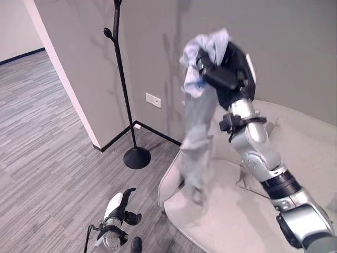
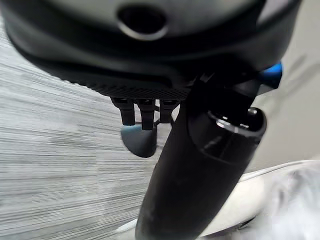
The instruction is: Hang the clothes on the sofa on the clothes rack.
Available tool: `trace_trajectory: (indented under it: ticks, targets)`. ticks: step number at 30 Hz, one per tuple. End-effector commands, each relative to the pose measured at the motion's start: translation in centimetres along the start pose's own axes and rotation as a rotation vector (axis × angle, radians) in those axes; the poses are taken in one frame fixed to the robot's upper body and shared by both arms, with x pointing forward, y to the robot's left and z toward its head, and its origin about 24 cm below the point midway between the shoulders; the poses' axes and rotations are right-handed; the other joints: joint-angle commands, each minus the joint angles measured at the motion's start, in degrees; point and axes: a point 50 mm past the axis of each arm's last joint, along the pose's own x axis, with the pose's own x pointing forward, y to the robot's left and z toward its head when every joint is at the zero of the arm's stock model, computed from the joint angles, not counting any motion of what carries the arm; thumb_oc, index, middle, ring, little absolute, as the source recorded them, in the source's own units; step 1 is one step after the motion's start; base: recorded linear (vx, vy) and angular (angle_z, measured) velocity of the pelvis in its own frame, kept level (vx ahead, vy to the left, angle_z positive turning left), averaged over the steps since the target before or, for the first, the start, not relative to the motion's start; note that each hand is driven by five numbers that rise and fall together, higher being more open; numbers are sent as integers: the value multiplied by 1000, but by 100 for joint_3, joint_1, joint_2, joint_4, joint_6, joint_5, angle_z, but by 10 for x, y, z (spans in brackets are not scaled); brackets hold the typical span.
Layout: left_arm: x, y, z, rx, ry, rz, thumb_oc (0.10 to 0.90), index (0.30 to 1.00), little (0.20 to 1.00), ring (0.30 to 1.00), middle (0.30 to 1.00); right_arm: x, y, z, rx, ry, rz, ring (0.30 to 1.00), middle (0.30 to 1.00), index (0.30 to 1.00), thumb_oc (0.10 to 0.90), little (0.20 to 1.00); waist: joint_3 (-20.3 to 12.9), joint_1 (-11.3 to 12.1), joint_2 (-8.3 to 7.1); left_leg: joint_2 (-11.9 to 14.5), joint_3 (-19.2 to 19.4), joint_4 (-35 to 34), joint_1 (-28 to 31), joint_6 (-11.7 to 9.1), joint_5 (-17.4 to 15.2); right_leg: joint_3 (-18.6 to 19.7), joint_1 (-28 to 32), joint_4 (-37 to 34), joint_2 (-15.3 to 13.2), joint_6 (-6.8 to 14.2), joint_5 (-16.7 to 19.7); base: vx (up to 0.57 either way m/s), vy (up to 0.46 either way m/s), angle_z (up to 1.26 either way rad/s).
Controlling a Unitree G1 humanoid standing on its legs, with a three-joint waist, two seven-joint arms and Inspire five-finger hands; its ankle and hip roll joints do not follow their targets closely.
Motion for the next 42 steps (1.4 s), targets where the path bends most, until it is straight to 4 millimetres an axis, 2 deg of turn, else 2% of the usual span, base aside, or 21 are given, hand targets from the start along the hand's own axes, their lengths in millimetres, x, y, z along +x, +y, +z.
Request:
trace_trajectory:
  ticks: [1,3,4,7,10,11,13,16,23,26,27,29,30,31,34,35,37,38,40,41,42]
  targets:
    - [16,24,50,-81,-229,199,800,900,900,900,900,24,17,69,-31,-338,55,300,300,300,400,300,-382,208,93,797,166,32,249,-513,-561,-129,-270,422,-630,343,-101,0,0,0]
    - [18,35,63,-119,-284,288,800,900,900,900,900,29,25,82,-27,-383,82,300,300,300,400,300,-432,163,50,802,189,32,286,-517,-564,-118,-253,422,-619,341,-98,0,0,0]
    - [18,35,63,-119,-285,289,800,900,900,900,900,29,25,82,-27,-383,83,300,300,300,400,300,-428,162,53,802,190,32,288,-517,-564,-117,-251,422,-619,341,-98,0,0,0]
    - [18,54,73,-140,-340,404,800,900,900,900,900,32,33,90,-20,-405,121,300,300,300,400,300,-476,129,25,806,230,32,331,-512,-577,-84,-256,420,-611,341,-84,6,1,-7]
    - [18,80,82,-106,-400,553,800,900,900,900,900,34,47,97,-24,-426,183,300,300,300,400,300,-515,102,-5,810,268,32,371,-519,-598,-53,-265,410,-617,345,-61,4,5,-12]
    - [15,97,89,-86,-443,639,800,900,900,900,900,36,54,101,-34,-440,216,300,300,300,400,300,-539,89,-22,807,310,32,403,-522,-619,-27,-270,403,-629,350,-44,15,7,-9]
    - [11,111,95,-89,-486,723,800,900,900,900,900,37,59,109,-27,-473,234,300,300,300,400,300,-560,83,-53,812,341,32,427,-524,-627,-21,-270,394,-633,366,-28,12,9,-10]
    - [9,115,103,-146,-520,743,800,900,900,900,900,39,62,114,-23,-493,240,300,300,300,400,300,-581,57,-83,811,350,32,441,-525,-632,-1,-267,389,-630,366,-27,5,3,-5]
    - [15,88,133,-356,-583,537,800,900,900,900,900,46,71,129,-20,-542,264,300,300,300,400,300,-602,-36,-153,820,375,32,450,-521,-642,25,-278,393,-607,359,-27,0,0,0]
    - [14,63,151,-518,-611,347,800,900,900,900,900,51,77,135,-18,-562,268,300,300,300,400,300,-596,-85,-191,828,384,32,457,-507,-649,63,-290,387,-592,353,-22,0,0,0]
    - [12,43,162,-631,-611,195,800,900,900,900,900,55,82,136,-5,-563,266,300,300,300,400,300,-595,-110,-225,826,389,32,462,-498,-655,74,-290,384,-579,343,-20,0,0,0]
    - [12,30,170,-653,-607,106,800,900,900,900,900,57,89,137,20,-563,277,300,300,300,400,300,-589,-136,-248,826,392,32,467,-493,-664,98,-290,373,-566,338,-22,0,0,0]
    - [12,30,170,-654,-607,106,800,900,900,900,900,57,89,137,20,-563,278,300,300,300,400,300,-586,-134,-245,826,393,32,468,-493,-665,98,-290,372,-566,338,-22,4,-16,-4]
    - [13,15,179,-628,-611,30,800,900,900,900,900,57,96,136,60,-556,294,300,300,300,400,300,-584,-177,-267,831,391,32,468,-490,-672,119,-301,370,-555,334,-21,0,-16,-8]
    - [20,-4,190,-518,-596,-5,800,900,900,900,900,55,104,138,142,-555,324,300,300,300,400,300,-604,-277,-295,828,394,32,458,-493,-681,154,-321,374,-550,328,-28,9,-11,-10]
    - [28,-14,197,-429,-571,5,800,900,900,900,900,51,109,140,209,-561,358,300,300,300,400,300,-625,-381,-298,825,395,32,448,-496,-686,197,-350,380,-547,321,-36,0,0,0]
    - [40,-15,201,-307,-540,73,800,900,900,900,900,44,112,144,276,-574,398,300,300,300,400,300,-650,-495,-298,821,416,32,453,-500,-696,242,-382,384,-545,318,-39,0,0,0]
    - [40,-15,202,-307,-542,74,800,900,900,900,900,44,112,144,276,-574,399,300,300,300,400,300,-646,-491,-293,820,416,32,451,-500,-696,243,-385,387,-546,318,-41,0,0,0]
    - [53,-7,202,-243,-486,173,800,900,900,900,900,34,117,148,300,-587,463,300,300,300,400,300,-662,-610,-290,813,468,32,464,-509,-702,302,-437,398,-553,322,-34,11,2,-9]
    - [63,9,199,-223,-432,272,400,300,300,300,300,23,117,153,301,-612,529,300,300,300,400,300,-672,-728,-275,808,536,32,486,-515,-704,366,-499,394,-560,334,-16,11,13,-19]
    - [66,15,197,-234,-412,300,400,300,300,300,300,20,114,155,293,-621,539,300,300,300,400,300,-680,-771,-265,807,573,32,505,-517,-707,392,-524,393,-564,345,-5,8,11,-25]
